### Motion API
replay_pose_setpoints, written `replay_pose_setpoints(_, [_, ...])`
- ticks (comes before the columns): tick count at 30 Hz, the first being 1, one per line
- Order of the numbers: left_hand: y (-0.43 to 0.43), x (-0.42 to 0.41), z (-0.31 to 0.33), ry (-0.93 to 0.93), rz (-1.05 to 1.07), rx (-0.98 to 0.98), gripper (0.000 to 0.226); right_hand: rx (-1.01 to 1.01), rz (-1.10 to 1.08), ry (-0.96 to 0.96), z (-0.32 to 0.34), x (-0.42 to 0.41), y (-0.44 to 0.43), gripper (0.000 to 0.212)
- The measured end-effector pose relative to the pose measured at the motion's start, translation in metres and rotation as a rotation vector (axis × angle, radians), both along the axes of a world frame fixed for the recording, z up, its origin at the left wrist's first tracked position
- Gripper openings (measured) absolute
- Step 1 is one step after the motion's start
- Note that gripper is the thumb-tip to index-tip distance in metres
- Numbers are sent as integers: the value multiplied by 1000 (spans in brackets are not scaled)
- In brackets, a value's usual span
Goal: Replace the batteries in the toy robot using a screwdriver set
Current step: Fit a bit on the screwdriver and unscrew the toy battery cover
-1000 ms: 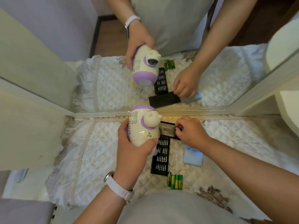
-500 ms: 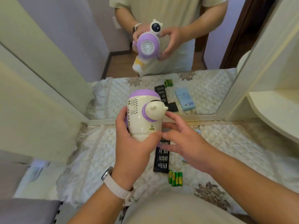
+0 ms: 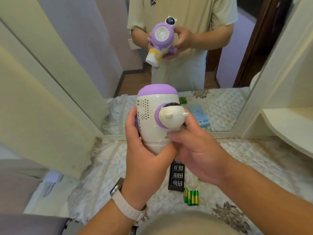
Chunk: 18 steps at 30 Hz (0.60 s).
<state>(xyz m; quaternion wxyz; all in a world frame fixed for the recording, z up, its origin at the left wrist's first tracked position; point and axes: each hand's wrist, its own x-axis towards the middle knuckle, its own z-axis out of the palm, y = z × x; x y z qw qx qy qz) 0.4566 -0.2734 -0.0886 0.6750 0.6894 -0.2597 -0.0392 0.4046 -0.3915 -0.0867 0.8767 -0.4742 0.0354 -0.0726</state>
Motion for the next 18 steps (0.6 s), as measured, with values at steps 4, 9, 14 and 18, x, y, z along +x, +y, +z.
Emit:
replay_pose_setpoints(4, [1, 1, 2, -43, -13, -10, 95, -8, -43, -4, 3, 2, 3, 70])
replay_pose_setpoints(9, [-1, 1, 2, -54, -10, -32, 97, 4, -69, -37, 4, 3, 7, 75])
replay_pose_setpoints(14, [-2, 0, -6, -11, -11, -59, 100, 11, -77, -73, -2, 5, 10, 78])
replay_pose_setpoints(18, [-6, -1, -15, 7, -20, -59, 103, -2, -131, -62, -6, 7, 10, 76])
